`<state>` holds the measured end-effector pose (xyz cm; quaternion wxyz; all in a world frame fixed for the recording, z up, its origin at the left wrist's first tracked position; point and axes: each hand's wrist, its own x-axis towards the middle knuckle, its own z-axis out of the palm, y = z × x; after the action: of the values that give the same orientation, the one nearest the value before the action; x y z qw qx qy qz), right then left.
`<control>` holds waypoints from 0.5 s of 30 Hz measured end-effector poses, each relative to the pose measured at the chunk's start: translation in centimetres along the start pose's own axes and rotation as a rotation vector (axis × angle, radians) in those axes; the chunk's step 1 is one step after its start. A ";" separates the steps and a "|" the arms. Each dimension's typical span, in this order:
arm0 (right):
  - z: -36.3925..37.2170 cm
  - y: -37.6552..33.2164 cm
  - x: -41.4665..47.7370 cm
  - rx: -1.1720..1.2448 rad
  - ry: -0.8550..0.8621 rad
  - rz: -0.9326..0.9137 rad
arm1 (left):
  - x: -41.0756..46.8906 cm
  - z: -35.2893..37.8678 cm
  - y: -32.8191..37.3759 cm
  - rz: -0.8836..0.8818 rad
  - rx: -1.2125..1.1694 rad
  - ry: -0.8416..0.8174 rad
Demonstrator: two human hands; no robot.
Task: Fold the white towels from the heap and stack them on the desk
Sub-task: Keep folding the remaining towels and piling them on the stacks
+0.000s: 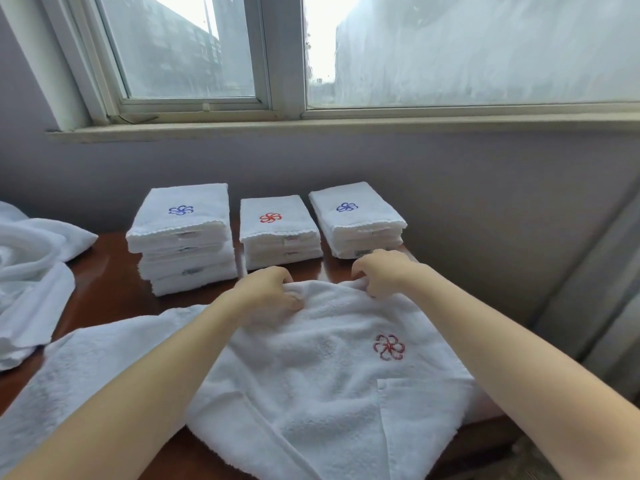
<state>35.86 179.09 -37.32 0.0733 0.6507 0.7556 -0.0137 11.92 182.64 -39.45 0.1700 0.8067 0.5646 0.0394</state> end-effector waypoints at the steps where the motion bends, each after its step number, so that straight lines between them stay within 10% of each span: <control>1: -0.3 0.0 0.0 -0.036 0.057 0.001 | 0.1 -0.2 -0.2 0.002 -0.026 -0.019; 10: -3.5 3.4 0.8 0.084 0.746 0.200 | 0.9 -2.3 0.9 0.067 -0.174 0.468; 15: -2.9 4.2 0.1 0.108 0.756 0.170 | 0.8 -2.5 1.1 0.059 -0.199 0.332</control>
<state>39.67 180.19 -34.18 -0.2436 0.6732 0.6709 0.1933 12.51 183.60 -36.81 0.1522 0.7845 0.5544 0.2326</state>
